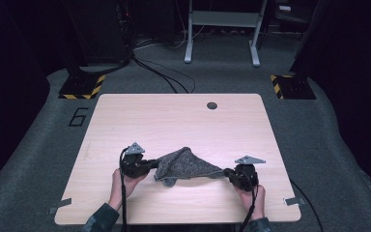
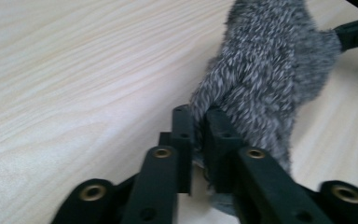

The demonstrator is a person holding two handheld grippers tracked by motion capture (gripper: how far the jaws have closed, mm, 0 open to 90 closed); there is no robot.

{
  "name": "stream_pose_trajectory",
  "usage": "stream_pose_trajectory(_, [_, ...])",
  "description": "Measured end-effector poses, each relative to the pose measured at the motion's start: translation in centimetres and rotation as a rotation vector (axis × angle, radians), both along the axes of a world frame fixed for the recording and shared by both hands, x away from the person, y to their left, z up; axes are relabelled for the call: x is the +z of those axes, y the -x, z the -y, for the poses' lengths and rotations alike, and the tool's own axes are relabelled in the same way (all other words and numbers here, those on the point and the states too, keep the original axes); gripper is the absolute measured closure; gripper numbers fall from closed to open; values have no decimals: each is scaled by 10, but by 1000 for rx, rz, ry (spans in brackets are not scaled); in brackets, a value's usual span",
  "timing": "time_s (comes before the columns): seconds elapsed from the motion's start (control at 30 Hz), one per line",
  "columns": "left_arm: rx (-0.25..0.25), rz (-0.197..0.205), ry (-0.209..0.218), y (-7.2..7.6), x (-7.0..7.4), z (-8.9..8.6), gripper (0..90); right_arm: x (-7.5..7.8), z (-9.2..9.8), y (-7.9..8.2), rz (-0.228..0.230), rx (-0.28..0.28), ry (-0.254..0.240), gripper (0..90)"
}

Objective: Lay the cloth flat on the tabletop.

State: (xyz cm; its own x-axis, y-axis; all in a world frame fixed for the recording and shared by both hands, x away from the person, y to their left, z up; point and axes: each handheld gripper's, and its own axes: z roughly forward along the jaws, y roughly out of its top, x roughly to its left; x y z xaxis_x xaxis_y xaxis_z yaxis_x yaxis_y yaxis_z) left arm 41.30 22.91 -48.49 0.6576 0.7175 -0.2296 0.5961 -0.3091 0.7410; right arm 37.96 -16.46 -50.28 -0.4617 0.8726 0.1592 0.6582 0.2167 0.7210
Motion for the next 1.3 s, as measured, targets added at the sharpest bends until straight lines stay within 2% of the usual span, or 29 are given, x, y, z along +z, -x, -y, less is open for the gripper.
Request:
stream_pose_trajectory(0.1, [23,-20,-1,-1,-3,1,595,-6,-2,-8,-21,-11,39,734])
stream_pose_trajectory(0.13, [28,-20,-10,1,-3,0,527,-6,-3,-7,-14,-2,42,693])
stream_pose_trajectory(0.2, [36,-4,-19,7,-1,-1,453,-2,-4,-2,8,9,42,590])
stream_pose_trajectory(0.23, [37,2,-17,10,0,-2,412,0,-4,1,18,22,31,569])
stream_pose_trajectory(0.3, [31,10,-10,16,3,-3,369,5,-4,7,33,22,18,504])
stream_pose_trajectory(0.43, [25,38,-3,29,8,-3,311,12,-7,13,60,42,18,451])
stream_pose_trajectory(0.53, [22,38,14,40,9,-2,290,15,-14,19,70,58,17,467])
stream_pose_trajectory(0.67, [-8,42,-12,51,3,3,292,14,-27,28,57,104,30,493])
stream_pose_trajectory(0.77, [-21,39,-34,53,-4,8,300,9,-38,34,60,135,39,499])
stream_pose_trajectory(0.83, [-21,31,-42,50,-8,12,311,5,-46,31,64,145,66,496])
stream_pose_trajectory(0.93, [-21,28,-47,44,-12,18,348,0,-57,24,74,137,98,495])
stream_pose_trajectory(0.97, [-21,27,-53,43,-12,20,369,-3,-61,19,86,116,118,504])
stream_pose_trajectory(1.03, [-27,30,-64,40,-14,23,445,-7,-64,10,78,120,145,523])
stream_pose_trajectory(1.13, [-38,17,-75,35,-19,26,631,-13,-69,3,63,103,161,627])
stream_pose_trajectory(1.2, [-46,16,-69,33,-21,27,751,-16,-70,2,73,100,164,702])
stream_pose_trajectory(1.3, [-57,22,-53,34,-19,26,846,-16,-70,3,82,106,170,820])
